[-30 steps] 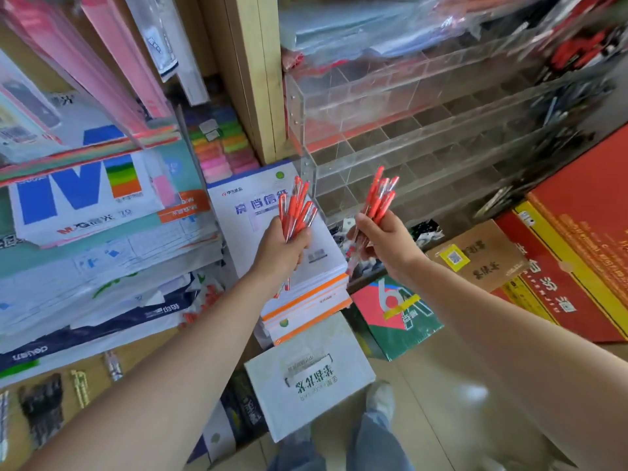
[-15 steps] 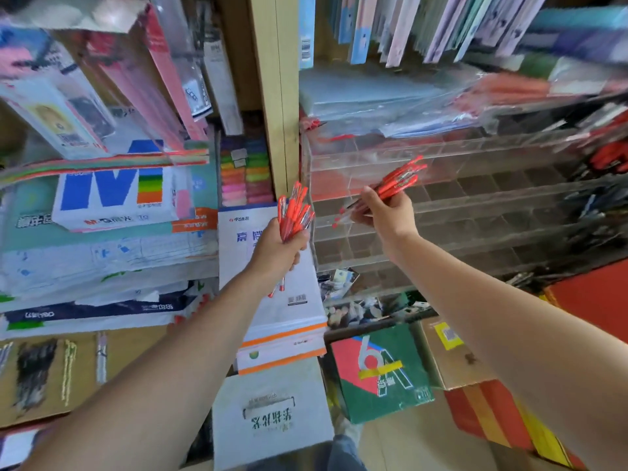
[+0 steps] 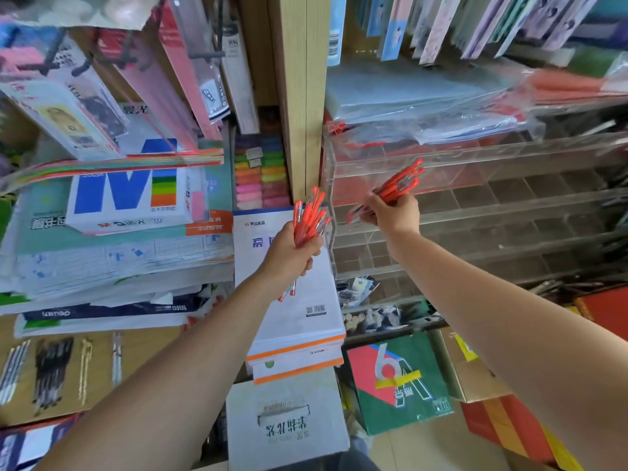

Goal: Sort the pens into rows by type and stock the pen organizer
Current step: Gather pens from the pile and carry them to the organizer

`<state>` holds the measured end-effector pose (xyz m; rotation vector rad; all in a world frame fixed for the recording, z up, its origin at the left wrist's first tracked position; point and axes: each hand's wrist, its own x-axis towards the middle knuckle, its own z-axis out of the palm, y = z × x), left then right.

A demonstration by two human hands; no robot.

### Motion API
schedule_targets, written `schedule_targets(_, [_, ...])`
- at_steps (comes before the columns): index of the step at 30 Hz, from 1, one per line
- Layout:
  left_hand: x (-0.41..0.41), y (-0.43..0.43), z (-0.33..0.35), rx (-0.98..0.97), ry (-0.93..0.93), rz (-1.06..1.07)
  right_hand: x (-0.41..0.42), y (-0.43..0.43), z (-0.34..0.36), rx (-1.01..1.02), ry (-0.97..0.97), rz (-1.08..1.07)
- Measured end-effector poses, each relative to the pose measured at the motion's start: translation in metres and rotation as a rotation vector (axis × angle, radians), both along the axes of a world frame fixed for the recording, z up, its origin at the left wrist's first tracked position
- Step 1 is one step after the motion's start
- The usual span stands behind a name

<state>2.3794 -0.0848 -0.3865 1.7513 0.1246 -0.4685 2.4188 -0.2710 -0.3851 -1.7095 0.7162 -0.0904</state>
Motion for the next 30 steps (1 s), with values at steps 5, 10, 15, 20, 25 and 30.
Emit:
schedule_targets(5, [0.002,-0.001,0.0,-0.013,0.01,-0.045,0.001,-0.002,-0.005,-0.118,0.069,0.042])
schedule_targets(10, [0.002,-0.001,0.004,-0.021,0.051,-0.077,0.003,-0.007,-0.007,-0.073,0.057,0.059])
schedule_targets(15, [-0.002,-0.003,0.009,-0.033,0.057,-0.087,-0.008,-0.014,0.0,-0.001,-0.007,0.022])
schedule_targets(20, [-0.014,-0.009,0.014,-0.051,0.09,-0.161,-0.039,-0.01,0.01,-0.028,-0.14,0.027])
schedule_targets(25, [-0.03,-0.022,0.018,-0.118,0.14,-0.301,-0.074,0.006,0.014,0.343,-0.056,0.318])
schedule_targets(30, [-0.042,-0.038,0.025,-0.141,0.304,-0.457,-0.086,-0.001,0.005,0.461,0.04,0.415])
